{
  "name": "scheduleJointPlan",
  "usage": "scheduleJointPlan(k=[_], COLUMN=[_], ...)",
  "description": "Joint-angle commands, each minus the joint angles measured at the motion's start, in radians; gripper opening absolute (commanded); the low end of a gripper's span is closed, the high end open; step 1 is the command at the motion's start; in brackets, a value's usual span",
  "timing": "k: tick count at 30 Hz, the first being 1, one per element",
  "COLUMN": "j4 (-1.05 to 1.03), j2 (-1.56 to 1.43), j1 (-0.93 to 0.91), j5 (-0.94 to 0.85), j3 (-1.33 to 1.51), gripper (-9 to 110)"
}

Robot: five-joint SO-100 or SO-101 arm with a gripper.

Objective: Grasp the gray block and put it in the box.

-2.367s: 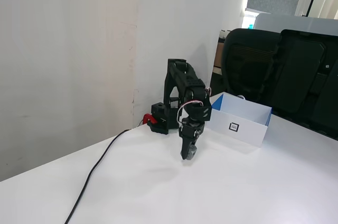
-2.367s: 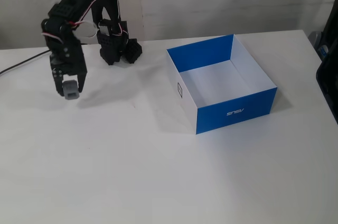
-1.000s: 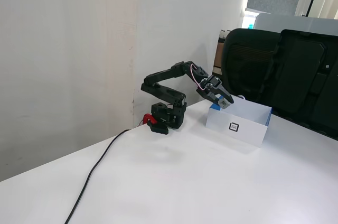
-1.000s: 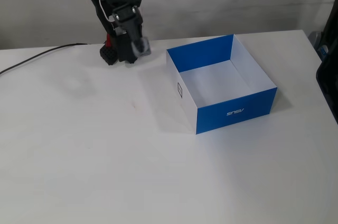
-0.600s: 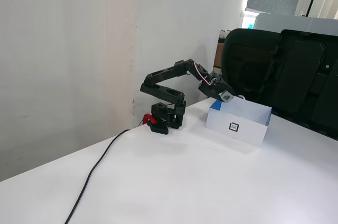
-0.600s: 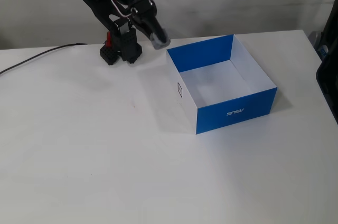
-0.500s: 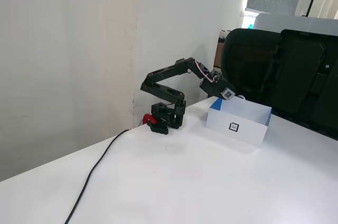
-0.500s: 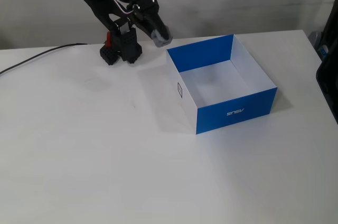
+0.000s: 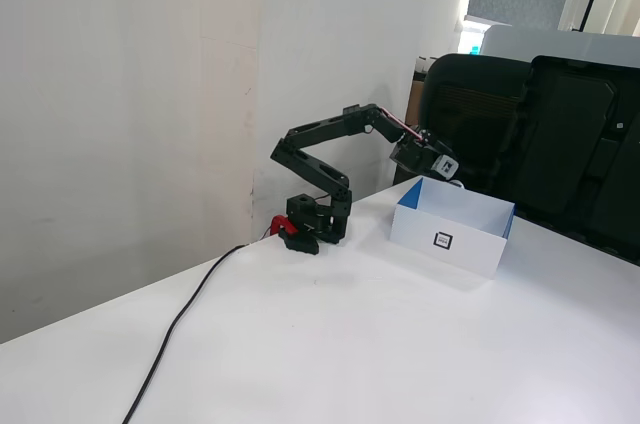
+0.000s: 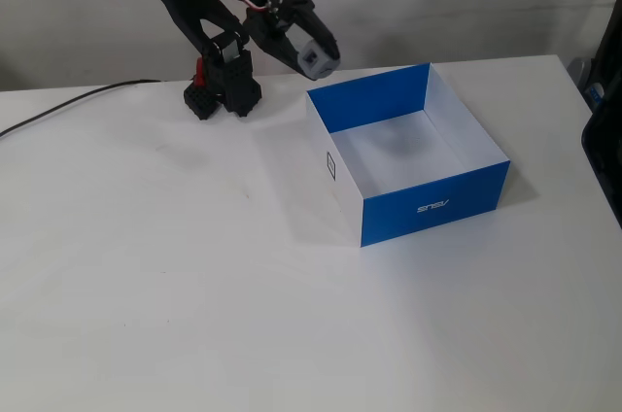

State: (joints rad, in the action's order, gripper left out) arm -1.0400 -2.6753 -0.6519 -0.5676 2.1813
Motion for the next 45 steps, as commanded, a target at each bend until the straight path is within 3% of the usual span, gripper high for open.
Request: scheduleJointPlan(k=[1, 17, 29, 45], j4=[0.092, 0.31, 0.247, 0.11], j2=[0.051, 0.394, 0.497, 0.641], j1=[-0.021, -0.31, -0.353, -0.313], j5=[-0.103, -0.098, -0.098, -0.009], j3=[-0.025, -0.141, -0.253, -0.396], gripper=[0, 0, 2, 28])
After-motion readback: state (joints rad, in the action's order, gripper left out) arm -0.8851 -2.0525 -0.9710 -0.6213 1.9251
